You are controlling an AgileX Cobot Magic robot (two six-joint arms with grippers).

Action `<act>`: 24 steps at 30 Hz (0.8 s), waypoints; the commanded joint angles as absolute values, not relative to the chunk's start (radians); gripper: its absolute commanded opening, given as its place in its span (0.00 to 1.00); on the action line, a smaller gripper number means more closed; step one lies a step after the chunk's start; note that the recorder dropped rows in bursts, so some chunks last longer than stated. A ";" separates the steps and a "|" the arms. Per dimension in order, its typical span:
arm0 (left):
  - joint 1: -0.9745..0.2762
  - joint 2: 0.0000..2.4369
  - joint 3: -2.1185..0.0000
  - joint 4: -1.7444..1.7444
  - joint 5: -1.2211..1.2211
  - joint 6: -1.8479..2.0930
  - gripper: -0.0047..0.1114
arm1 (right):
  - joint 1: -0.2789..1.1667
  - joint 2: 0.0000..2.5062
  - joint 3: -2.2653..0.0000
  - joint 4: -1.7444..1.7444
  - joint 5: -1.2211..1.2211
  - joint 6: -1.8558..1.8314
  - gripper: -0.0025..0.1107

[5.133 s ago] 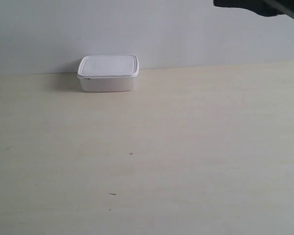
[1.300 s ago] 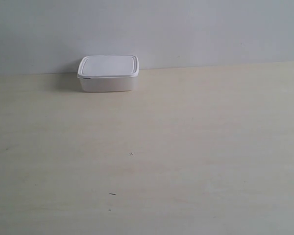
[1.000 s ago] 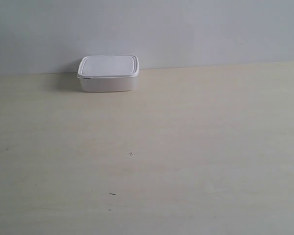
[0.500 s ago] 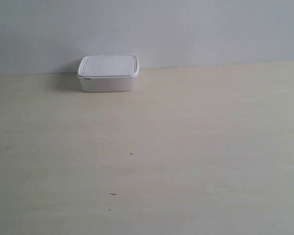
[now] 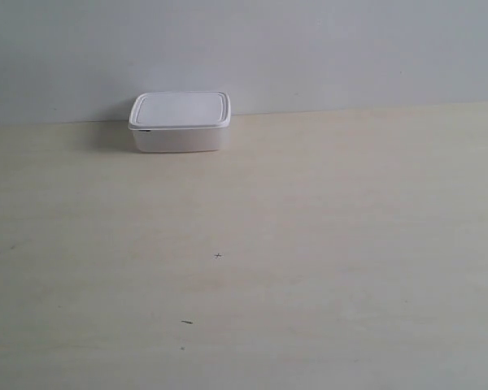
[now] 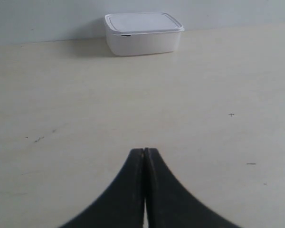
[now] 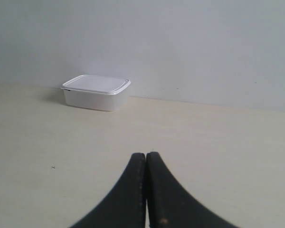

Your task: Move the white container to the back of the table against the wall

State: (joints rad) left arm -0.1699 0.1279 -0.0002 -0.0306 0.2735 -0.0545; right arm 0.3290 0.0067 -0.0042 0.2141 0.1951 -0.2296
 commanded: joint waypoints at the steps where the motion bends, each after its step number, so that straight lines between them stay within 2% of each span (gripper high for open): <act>1: -0.168 0.123 0.000 -0.030 0.274 -0.055 0.04 | 0.323 0.000 0.000 0.208 0.191 -0.234 0.02; 24: -0.168 0.123 0.000 -0.030 0.274 -0.055 0.04 | 0.323 0.000 0.000 0.210 0.191 -0.234 0.02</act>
